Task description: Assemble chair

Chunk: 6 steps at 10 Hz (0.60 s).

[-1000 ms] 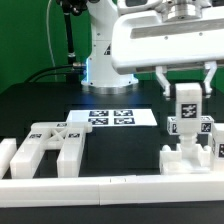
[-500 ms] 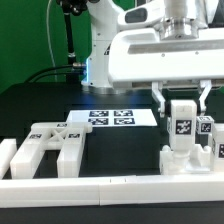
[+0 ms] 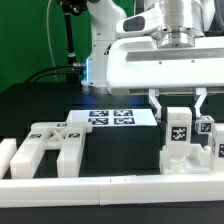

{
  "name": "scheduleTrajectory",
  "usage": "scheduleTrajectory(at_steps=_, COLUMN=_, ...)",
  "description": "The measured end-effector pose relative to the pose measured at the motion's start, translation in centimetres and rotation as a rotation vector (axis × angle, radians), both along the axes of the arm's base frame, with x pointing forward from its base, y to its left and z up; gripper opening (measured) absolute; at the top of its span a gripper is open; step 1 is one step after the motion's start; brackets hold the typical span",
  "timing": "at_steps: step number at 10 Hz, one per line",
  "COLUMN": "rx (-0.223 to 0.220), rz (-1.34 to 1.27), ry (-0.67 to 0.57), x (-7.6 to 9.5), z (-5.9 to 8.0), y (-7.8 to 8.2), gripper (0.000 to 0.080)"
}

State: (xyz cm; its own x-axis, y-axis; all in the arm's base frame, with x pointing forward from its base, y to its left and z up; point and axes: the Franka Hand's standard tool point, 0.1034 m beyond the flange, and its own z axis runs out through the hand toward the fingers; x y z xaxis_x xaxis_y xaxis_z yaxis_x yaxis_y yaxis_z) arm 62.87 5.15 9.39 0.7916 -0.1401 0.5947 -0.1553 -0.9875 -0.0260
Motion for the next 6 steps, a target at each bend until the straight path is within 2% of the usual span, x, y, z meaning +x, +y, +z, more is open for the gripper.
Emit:
scheduleTrajectory(at_steps=4, rx=-0.005, rz=0.0, ry=-0.001, x=-0.1, z=0.36, y=-0.53, gripper=0.0285)
scheduleTrajectory(at_steps=6, rx=-0.01, rz=-0.002, ry=-0.001, x=-0.13, z=0.0, y=-0.86, gripper=0.0285)
